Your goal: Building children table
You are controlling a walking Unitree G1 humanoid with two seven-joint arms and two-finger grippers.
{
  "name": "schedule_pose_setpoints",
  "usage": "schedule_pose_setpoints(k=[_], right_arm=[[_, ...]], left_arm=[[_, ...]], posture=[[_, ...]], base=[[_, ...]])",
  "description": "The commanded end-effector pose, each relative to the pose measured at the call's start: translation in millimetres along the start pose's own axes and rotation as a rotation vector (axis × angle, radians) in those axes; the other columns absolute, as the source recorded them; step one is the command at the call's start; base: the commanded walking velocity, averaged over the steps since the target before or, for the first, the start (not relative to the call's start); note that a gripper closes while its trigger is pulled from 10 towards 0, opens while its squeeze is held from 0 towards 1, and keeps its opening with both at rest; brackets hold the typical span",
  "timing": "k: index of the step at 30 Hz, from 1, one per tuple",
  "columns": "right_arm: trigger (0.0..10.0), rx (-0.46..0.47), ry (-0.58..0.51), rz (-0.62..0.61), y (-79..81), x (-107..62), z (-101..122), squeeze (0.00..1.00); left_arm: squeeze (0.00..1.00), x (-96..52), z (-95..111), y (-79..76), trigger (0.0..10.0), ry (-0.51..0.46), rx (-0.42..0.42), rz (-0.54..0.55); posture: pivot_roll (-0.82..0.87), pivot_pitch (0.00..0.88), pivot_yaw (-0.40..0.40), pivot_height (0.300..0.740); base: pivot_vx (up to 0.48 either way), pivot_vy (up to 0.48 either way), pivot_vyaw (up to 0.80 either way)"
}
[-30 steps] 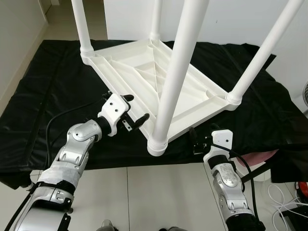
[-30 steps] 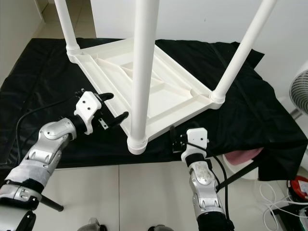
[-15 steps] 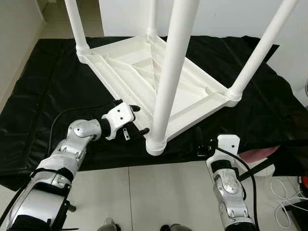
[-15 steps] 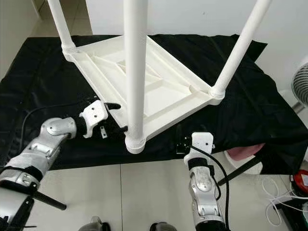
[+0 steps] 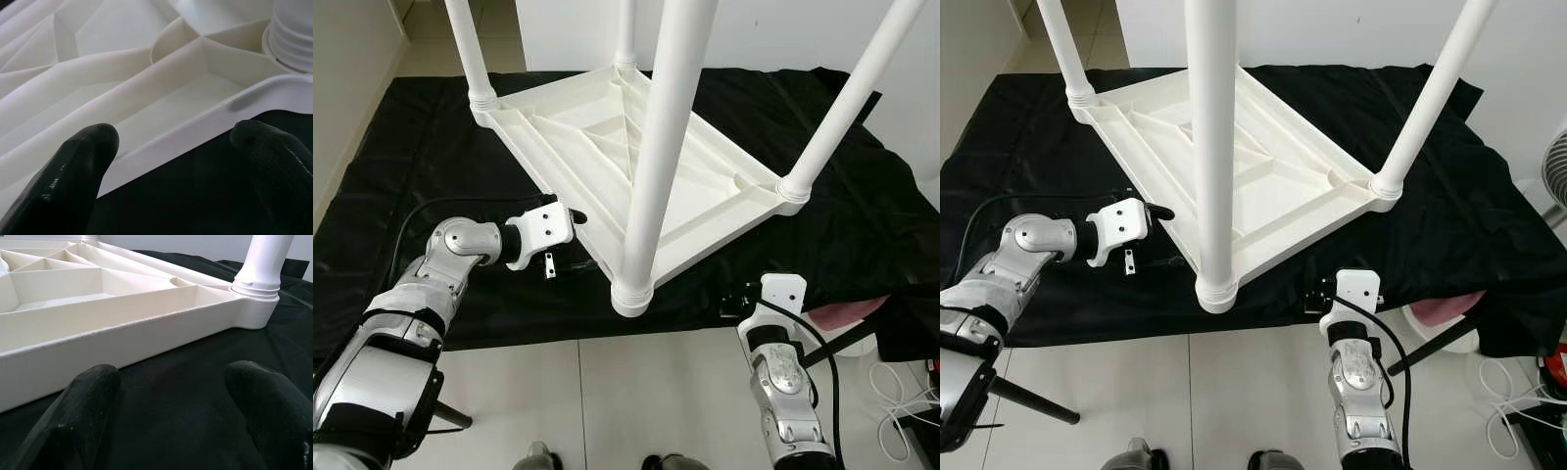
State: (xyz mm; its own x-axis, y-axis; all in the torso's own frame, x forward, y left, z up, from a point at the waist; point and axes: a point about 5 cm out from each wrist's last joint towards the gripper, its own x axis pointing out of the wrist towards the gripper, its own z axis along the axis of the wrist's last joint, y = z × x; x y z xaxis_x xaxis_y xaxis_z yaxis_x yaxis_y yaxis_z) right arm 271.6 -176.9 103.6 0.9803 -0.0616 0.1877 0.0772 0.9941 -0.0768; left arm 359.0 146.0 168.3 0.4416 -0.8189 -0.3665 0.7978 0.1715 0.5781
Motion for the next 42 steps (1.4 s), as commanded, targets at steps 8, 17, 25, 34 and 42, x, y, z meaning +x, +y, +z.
schedule_pose_setpoints(k=[8, 17, 25, 34, 42], right_arm=[[10.0, -0.018, 0.016, -0.019, -4.1, -4.2, -1, 0.00], [10.0, -0.017, 0.023, -0.028, -4.1, -8.6, -2, 0.00], [10.0, -0.022, 0.030, -0.027, -3.7, -12.3, -3, 0.00], [10.0, -0.024, 0.034, -0.026, -2.5, -14.9, -3, 0.00], [10.0, -0.032, 0.040, -0.023, -3.8, -16.4, -3, 0.00]], left_arm=[[0.00, 14.4, 1, -3.2, 10.0, 0.066, 0.078, -0.102], [0.00, 21.8, 3, -4.7, 10.0, 0.090, 0.114, -0.161], [0.00, 27.0, 6, -6.5, 10.0, 0.110, 0.148, -0.213], [0.00, 31.5, 10, -9.0, 2.8, 0.089, 0.127, -0.281], [0.00, 31.0, 13, -5.5, 0.0, 0.063, 0.041, -0.309]], posture=[[-0.02, 0.130, 0.038, 0.740], [-0.03, 0.134, 0.051, 0.740], [-0.04, 0.134, 0.070, 0.740], [-0.05, 0.135, 0.079, 0.740], [-0.05, 0.144, 0.079, 0.740]], base=[[0.000, 0.000, 0.00], [0.000, 0.000, 0.00], [0.000, 0.000, 0.00], [0.000, 0.000, 0.00], [0.000, 0.000, 0.00]])
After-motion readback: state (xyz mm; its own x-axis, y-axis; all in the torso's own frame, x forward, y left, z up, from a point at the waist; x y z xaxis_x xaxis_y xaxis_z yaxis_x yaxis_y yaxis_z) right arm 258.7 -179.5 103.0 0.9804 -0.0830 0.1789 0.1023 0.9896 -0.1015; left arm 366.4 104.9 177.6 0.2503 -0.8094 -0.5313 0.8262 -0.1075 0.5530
